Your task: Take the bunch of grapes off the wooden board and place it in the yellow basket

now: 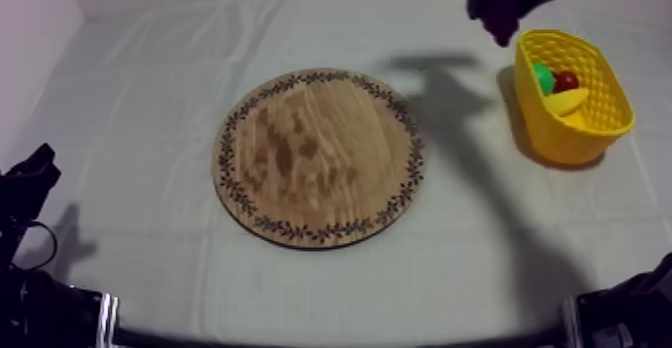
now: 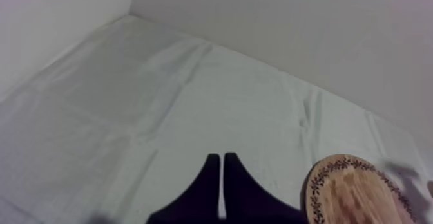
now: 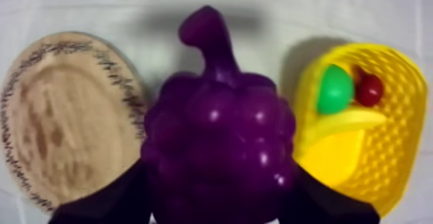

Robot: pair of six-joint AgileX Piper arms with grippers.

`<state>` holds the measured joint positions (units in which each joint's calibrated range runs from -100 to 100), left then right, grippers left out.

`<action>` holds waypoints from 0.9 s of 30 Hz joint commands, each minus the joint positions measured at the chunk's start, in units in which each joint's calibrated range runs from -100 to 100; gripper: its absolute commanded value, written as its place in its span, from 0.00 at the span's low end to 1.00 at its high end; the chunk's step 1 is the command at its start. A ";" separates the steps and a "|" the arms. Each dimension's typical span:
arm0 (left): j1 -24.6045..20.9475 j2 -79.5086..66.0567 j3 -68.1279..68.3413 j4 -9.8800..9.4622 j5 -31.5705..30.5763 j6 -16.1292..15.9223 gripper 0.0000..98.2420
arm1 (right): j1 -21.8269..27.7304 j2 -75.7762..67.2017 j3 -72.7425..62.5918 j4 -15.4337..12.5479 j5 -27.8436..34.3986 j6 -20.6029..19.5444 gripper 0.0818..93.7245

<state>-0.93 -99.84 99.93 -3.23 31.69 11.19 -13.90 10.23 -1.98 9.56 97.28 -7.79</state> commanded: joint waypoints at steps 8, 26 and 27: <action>0.02 0.01 -0.04 0.03 0.00 0.02 0.00 | 9.19 -3.77 6.85 1.37 -1.73 3.35 0.42; 0.02 0.01 -0.04 0.03 0.00 0.02 0.00 | 15.95 5.35 14.60 2.59 -11.74 4.95 0.46; 0.02 0.01 -0.04 0.03 0.00 0.02 0.00 | 16.18 6.76 14.76 2.64 -12.82 4.93 0.47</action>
<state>-0.93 -99.84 99.93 -3.23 31.69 11.19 2.11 14.32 12.67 12.01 86.05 -2.84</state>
